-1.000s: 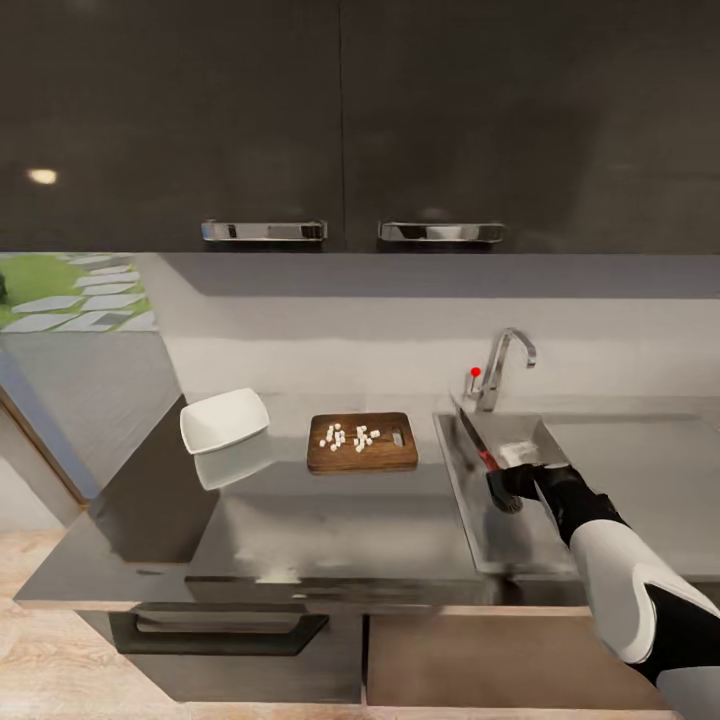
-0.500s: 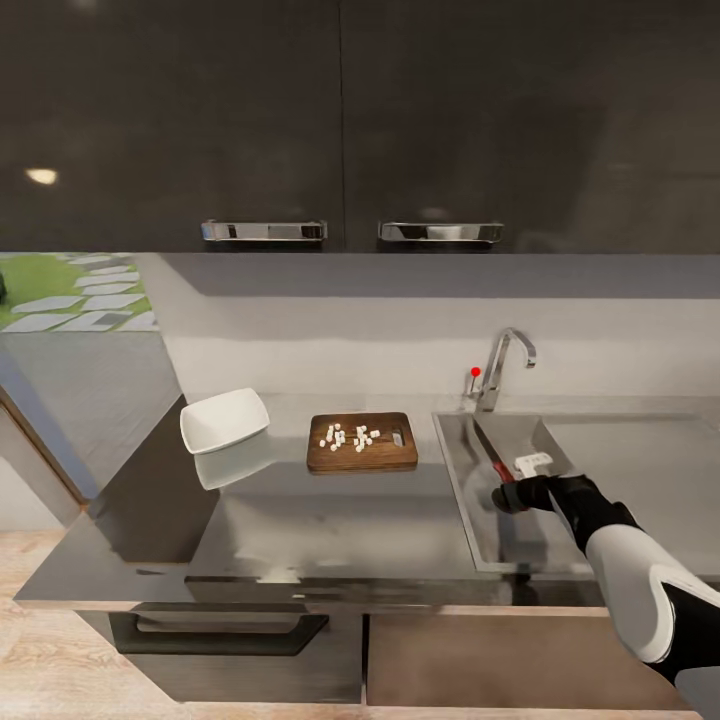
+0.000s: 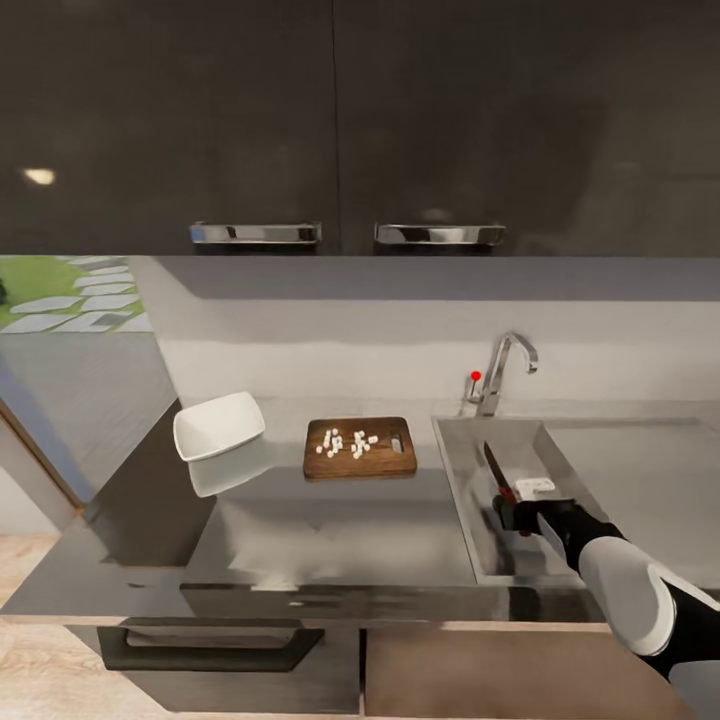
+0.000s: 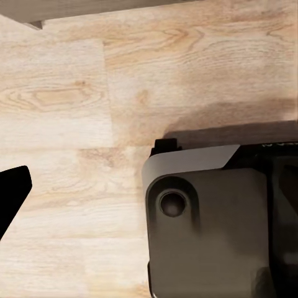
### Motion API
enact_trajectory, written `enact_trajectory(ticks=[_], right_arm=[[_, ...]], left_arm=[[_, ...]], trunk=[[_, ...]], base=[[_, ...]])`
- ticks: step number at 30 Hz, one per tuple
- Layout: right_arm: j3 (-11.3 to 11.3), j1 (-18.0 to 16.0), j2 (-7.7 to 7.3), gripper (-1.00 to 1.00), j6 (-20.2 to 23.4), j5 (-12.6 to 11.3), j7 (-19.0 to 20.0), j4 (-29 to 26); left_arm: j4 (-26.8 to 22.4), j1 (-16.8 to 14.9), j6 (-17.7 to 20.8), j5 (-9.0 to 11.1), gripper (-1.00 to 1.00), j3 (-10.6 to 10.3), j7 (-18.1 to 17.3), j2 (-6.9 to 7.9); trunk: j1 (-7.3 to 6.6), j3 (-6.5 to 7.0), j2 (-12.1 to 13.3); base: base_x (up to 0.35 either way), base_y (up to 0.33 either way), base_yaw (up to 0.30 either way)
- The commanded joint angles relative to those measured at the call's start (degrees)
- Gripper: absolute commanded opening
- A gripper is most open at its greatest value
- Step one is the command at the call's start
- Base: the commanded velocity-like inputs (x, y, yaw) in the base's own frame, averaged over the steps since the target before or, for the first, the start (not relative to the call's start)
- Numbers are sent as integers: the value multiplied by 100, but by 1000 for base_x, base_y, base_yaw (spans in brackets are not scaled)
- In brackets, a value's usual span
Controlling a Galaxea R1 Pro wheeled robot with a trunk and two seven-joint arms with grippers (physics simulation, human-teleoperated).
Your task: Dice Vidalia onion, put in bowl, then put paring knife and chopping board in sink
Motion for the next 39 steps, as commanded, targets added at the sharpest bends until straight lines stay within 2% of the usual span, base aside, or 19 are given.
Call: enact_trajectory(ticks=[1, 9, 12, 16, 26, 27, 39], right_arm=[[-49, -4, 3, -100, -5, 57, -7, 39], [-48, -2, 34, -100, -79, 56, -92, 496], [-49, 0, 52, -100, -313, 56, -136, 631], [-49, 1, 67, -100, -387, 56, -270, 682], [-54, 1, 69, -100, -395, 56, -286, 690], [-54, 1, 69, 100, -397, 56, -286, 690], [-53, 1, 71, 100, -467, 54, -228, 682]], left_arm=[[29, -11, -43, 50, 100, -48, 5, -7], [33, -11, -39, 52, 100, -49, 6, -8], [35, -11, -39, 56, 100, -50, 5, -8], [35, -11, -39, 57, 100, -52, 9, -8], [35, -11, -39, 58, 100, -50, 8, -8], [35, -11, -39, 58, 100, -50, 6, -8], [35, -11, -39, 58, 100, -51, 10, -8]], trunk=[[4, -12, -13], [4, -12, -13], [4, -12, -13], [4, -12, -13], [4, -12, -13], [4, -12, -13], [4, -12, -13]], base=[[45, -21, 0], [6, -3, 0], [0, 0, 0], [0, 0, 0], [0, 0, 0], [0, 0, 0], [0, 0, 0]])
